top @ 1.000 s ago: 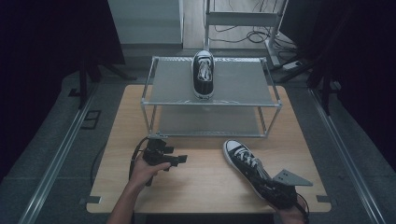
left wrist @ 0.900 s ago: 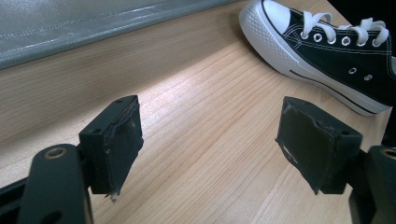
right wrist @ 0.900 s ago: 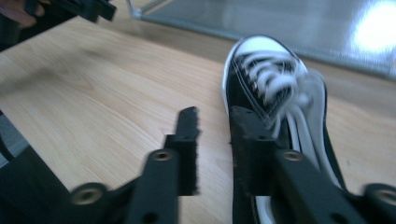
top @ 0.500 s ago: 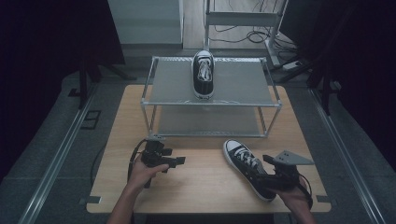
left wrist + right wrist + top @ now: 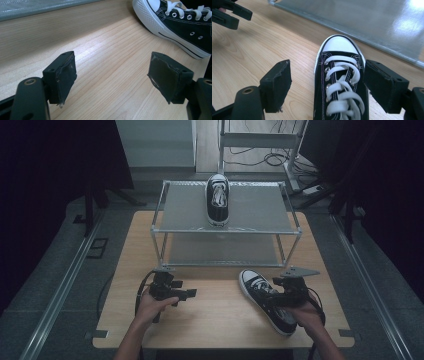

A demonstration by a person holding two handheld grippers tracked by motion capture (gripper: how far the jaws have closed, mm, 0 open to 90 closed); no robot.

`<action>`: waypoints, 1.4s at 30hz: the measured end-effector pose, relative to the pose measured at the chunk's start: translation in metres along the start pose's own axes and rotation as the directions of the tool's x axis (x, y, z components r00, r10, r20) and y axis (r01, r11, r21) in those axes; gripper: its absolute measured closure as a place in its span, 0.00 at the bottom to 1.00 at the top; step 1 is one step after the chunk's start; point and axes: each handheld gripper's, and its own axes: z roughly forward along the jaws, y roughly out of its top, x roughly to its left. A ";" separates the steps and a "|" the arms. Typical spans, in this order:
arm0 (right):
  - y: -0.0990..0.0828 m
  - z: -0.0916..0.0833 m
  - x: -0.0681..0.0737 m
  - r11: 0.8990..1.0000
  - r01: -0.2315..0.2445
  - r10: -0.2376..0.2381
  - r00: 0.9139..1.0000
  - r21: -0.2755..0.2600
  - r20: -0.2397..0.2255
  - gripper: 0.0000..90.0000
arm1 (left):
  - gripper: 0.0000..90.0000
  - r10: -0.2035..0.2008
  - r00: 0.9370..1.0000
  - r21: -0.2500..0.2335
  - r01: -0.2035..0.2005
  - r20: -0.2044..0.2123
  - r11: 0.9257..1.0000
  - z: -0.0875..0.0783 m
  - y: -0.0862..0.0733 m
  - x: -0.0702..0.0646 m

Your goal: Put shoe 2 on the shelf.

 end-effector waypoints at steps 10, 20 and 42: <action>0.008 0.022 -0.006 0.995 -0.011 0.008 1.000 0.102 0.027 0.21 | 0.25 -0.002 1.000 0.008 0.002 0.004 1.000 0.001 -0.002 0.001; 0.001 0.033 -0.017 0.975 -0.047 0.030 0.996 0.216 0.081 0.15 | 0.25 -0.005 1.000 0.017 0.005 0.006 1.000 0.002 -0.003 0.001; -0.010 0.063 -0.018 0.911 -0.021 -0.012 0.997 0.411 0.078 0.07 | 0.25 -0.009 1.000 0.025 0.009 0.004 1.000 0.005 -0.005 0.000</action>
